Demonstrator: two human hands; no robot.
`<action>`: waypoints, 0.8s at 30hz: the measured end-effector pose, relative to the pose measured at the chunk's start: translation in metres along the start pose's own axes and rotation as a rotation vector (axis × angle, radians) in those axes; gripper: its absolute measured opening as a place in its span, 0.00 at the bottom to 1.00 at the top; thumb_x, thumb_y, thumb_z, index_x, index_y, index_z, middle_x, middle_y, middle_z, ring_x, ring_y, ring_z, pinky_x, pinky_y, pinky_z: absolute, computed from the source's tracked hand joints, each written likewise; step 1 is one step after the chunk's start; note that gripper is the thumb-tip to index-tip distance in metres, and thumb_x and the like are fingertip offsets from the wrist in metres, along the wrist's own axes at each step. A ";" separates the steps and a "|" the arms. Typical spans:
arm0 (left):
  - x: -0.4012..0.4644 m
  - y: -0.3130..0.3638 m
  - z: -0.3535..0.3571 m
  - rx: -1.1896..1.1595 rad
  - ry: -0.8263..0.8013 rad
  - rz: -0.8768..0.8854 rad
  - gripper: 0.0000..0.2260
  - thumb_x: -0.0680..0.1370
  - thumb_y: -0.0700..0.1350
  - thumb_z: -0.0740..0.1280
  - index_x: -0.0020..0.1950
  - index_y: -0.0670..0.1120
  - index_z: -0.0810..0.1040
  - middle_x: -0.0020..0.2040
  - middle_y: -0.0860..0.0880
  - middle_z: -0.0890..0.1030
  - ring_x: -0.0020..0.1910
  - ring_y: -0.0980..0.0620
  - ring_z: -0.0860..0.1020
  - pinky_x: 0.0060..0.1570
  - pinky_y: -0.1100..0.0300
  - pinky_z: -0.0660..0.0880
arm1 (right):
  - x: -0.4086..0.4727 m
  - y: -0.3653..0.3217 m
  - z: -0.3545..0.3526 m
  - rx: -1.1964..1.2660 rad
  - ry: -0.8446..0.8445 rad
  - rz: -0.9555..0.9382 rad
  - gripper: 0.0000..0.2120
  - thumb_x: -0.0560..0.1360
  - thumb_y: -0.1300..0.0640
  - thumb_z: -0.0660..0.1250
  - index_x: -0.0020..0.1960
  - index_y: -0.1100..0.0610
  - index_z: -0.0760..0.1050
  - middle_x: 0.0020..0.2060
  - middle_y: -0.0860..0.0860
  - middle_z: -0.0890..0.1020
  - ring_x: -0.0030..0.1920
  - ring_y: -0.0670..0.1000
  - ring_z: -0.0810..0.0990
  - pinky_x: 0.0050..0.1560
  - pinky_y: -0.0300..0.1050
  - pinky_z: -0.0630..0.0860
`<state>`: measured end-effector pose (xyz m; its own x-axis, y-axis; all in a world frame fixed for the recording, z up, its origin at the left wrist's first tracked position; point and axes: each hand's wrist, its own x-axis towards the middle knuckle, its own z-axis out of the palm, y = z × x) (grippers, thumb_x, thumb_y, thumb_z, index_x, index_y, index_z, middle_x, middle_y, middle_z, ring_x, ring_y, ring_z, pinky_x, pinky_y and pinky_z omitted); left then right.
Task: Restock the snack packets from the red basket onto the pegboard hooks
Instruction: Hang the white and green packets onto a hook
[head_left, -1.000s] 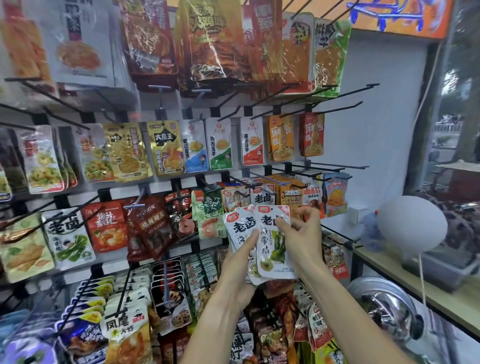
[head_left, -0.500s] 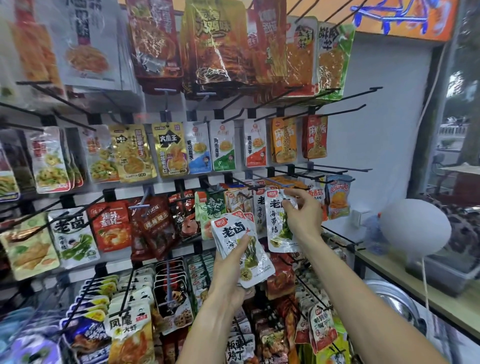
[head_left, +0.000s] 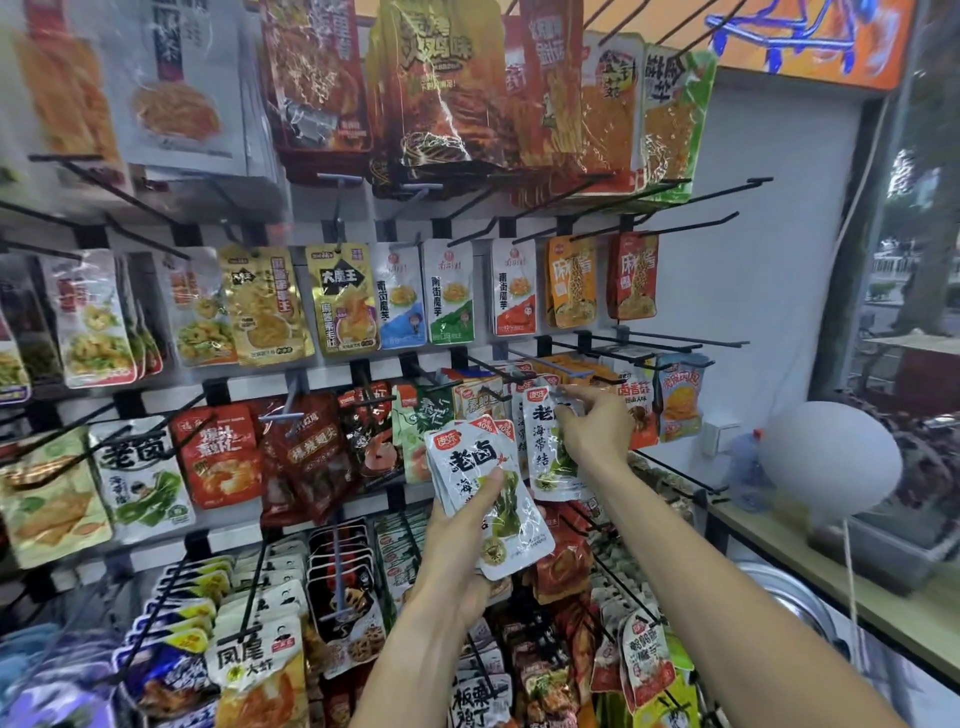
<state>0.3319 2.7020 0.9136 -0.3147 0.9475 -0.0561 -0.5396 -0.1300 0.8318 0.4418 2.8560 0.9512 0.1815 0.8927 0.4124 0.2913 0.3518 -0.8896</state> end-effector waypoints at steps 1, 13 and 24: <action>0.002 0.000 -0.002 -0.007 -0.025 -0.012 0.19 0.77 0.47 0.77 0.62 0.55 0.72 0.53 0.55 0.78 0.59 0.50 0.77 0.40 0.53 0.82 | 0.004 -0.002 0.006 -0.012 -0.008 0.010 0.11 0.79 0.62 0.73 0.59 0.52 0.85 0.62 0.51 0.84 0.52 0.51 0.83 0.50 0.42 0.76; 0.013 -0.008 -0.010 0.069 -0.045 -0.010 0.18 0.76 0.41 0.78 0.64 0.53 0.80 0.50 0.52 0.89 0.44 0.53 0.88 0.36 0.54 0.84 | -0.040 0.002 -0.013 0.183 0.019 0.063 0.14 0.76 0.54 0.77 0.61 0.53 0.84 0.55 0.48 0.86 0.52 0.47 0.84 0.51 0.38 0.75; 0.012 -0.025 0.010 0.162 -0.078 -0.029 0.20 0.76 0.40 0.77 0.68 0.48 0.80 0.57 0.43 0.88 0.55 0.40 0.87 0.61 0.36 0.81 | -0.073 0.011 -0.044 0.338 -0.331 0.259 0.16 0.67 0.58 0.84 0.51 0.60 0.83 0.45 0.56 0.87 0.46 0.54 0.87 0.42 0.39 0.80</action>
<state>0.3493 2.7190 0.8975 -0.2363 0.9707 -0.0432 -0.4129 -0.0600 0.9088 0.4729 2.7818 0.9201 -0.1141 0.9841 0.1363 -0.0523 0.1311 -0.9900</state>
